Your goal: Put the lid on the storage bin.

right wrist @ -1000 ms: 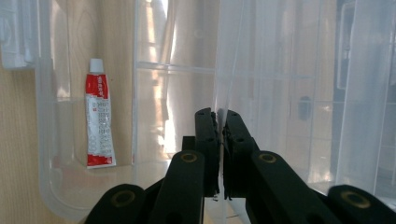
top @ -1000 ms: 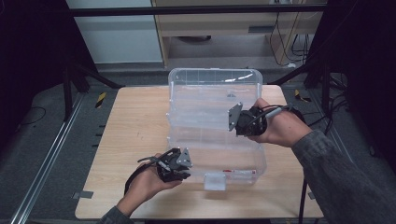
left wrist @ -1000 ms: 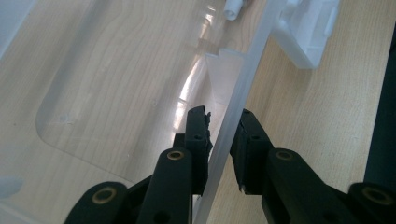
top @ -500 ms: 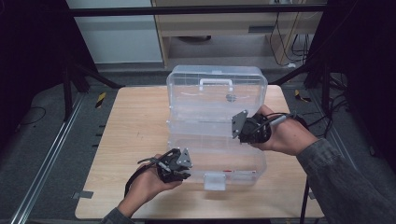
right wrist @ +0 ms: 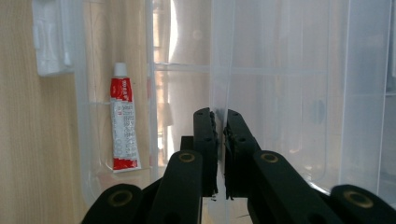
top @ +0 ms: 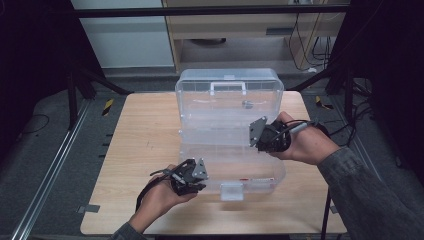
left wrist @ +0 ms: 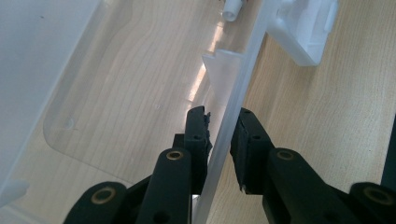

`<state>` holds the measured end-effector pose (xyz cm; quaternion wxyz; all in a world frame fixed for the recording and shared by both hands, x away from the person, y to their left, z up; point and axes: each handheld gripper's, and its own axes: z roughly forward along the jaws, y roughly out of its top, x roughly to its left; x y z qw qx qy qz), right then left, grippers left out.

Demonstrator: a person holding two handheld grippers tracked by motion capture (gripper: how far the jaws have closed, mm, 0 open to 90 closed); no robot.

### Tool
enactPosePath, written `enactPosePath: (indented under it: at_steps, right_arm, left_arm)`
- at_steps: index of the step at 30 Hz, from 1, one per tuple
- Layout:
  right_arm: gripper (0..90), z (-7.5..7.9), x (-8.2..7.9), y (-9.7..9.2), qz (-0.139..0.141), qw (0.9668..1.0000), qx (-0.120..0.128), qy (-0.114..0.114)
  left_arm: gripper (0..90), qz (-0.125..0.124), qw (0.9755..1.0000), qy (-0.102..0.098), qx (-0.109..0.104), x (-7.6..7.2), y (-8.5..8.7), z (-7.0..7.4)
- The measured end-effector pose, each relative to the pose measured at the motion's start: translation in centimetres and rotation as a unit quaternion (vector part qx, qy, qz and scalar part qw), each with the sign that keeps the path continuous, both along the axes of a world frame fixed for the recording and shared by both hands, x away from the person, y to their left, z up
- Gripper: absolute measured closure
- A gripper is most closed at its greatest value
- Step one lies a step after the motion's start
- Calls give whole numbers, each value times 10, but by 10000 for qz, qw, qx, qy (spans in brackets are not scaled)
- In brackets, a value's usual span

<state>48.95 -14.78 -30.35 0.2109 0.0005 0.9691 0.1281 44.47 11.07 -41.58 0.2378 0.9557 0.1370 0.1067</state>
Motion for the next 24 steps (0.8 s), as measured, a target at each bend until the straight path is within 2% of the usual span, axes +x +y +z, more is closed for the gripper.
enactPosePath:
  at_steps: [5,10,19,22,23,24]
  right_arm:
    - [856,-4,-9,-1,64,10000,-12,19]
    - [856,-7,-12,-2,84,9999,22,98]
    - [852,-7,-11,-3,47,9998,72,199]
    - [850,-7,-11,-4,72,9997,87,209]
    - [850,-7,-11,-4,88,9997,91,217]
    - [850,-7,-11,-4,88,9997,91,217]
  left_arm:
    - [760,-45,10000,-33,1,-1,1,0]
    - [759,-156,9998,-112,90,1,2,1]
    - [748,-171,9995,-222,149,-2,1,1]
    - [661,-171,9994,-305,53,-6,3,4]
    - [655,-191,9992,-329,-99,-9,7,10]
    - [660,-191,9992,-329,-99,-9,7,10]
